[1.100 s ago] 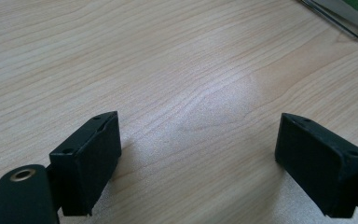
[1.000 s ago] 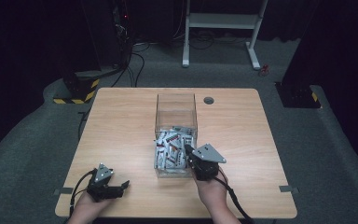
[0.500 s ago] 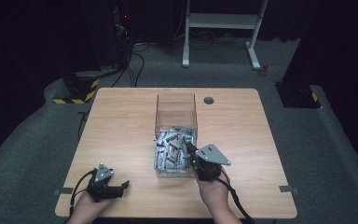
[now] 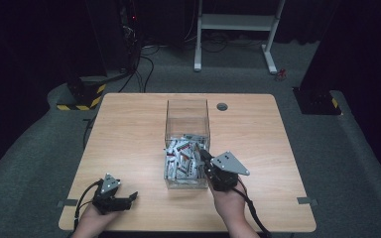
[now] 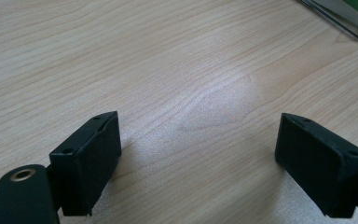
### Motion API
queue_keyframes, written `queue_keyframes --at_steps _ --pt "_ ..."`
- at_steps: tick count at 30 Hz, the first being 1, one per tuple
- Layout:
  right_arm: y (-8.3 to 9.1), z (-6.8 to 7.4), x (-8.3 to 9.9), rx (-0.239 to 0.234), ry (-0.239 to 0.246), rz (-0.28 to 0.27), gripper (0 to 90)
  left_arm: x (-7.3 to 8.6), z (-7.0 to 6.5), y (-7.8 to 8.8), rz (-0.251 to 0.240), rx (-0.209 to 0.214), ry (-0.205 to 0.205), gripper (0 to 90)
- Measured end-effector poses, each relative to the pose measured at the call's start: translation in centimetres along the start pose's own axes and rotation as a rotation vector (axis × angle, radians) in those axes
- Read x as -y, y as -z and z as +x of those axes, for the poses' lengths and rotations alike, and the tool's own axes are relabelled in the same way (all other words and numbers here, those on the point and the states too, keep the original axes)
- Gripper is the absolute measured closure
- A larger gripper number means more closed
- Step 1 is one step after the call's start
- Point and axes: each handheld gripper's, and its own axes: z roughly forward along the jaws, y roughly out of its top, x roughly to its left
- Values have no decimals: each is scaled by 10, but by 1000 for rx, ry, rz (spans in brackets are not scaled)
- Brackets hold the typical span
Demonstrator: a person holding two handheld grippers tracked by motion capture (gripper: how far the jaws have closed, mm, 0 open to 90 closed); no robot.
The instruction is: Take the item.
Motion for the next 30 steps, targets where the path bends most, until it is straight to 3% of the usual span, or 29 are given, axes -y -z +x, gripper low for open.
queue_keyframes --at_steps 30 --pt "22 -7 -16 3 0 -70 900 0 0 0 0 1 -1 145"
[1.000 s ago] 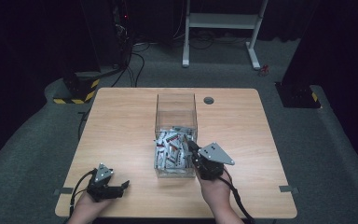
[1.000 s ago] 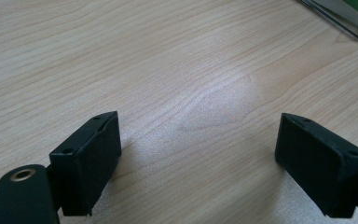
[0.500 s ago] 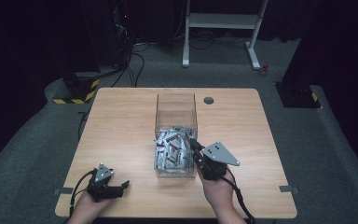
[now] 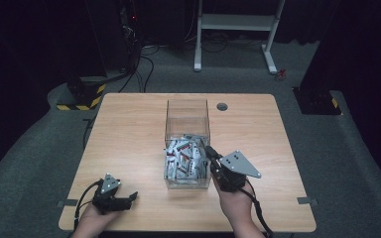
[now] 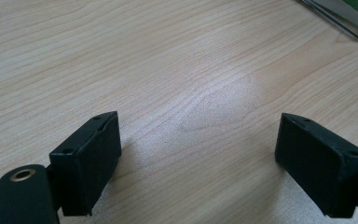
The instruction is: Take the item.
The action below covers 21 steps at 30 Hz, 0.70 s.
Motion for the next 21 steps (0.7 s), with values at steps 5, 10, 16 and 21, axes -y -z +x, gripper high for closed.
queue_keyframes --at_steps 5,10,16,21 --pt "2 -2 -1 9 2 -5 900 0 0 0 0 -1 1 145" --pt "5 -6 -1 18 5 -11 900 0 0 0 0 -1 0 145" --pt "9 -11 -1 32 -3 -14 900 0 0 0 0 -1 1 145" --pt "13 -17 -1 49 -8 -17 900 0 0 0 0 -1 1 145"
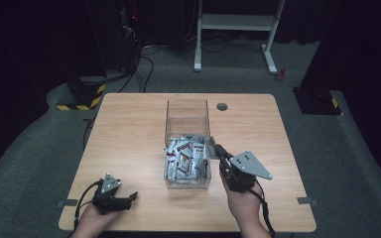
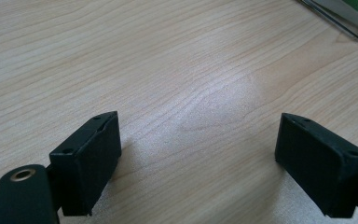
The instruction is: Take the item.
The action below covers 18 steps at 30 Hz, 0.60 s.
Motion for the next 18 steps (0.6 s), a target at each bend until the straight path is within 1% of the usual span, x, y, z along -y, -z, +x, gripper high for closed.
queue_keyframes --at_steps 11,12,18 --pt "4 -11 2 32 -8 4 900 0 0 0 -1 0 -1 145" --pt "5 -14 3 37 -4 6 900 0 0 0 0 1 -1 145" --pt "5 -22 5 61 -11 15 900 0 0 0 0 1 -1 145"
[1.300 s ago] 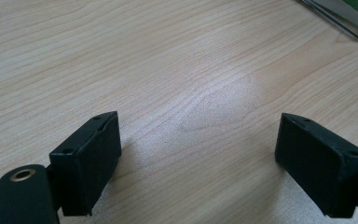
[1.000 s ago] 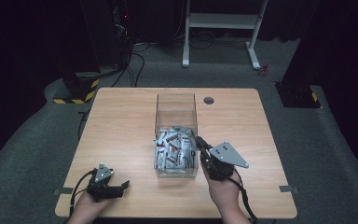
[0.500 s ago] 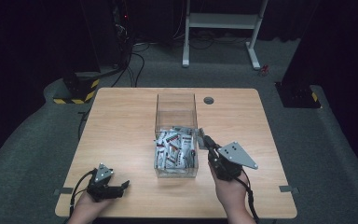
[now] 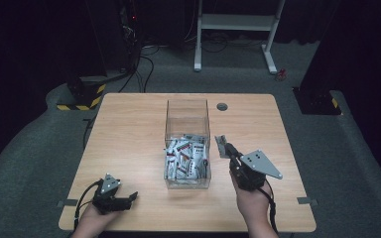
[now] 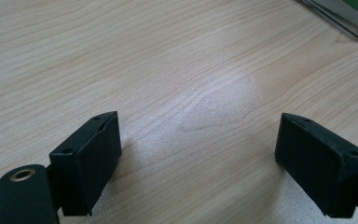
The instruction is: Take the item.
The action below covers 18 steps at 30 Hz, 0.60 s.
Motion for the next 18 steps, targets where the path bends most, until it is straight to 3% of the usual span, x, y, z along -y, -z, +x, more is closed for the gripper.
queue_keyframes --at_steps 18 --pt "-17 -21 3 58 -13 35 900 0 0 0 -1 -1 1 145"
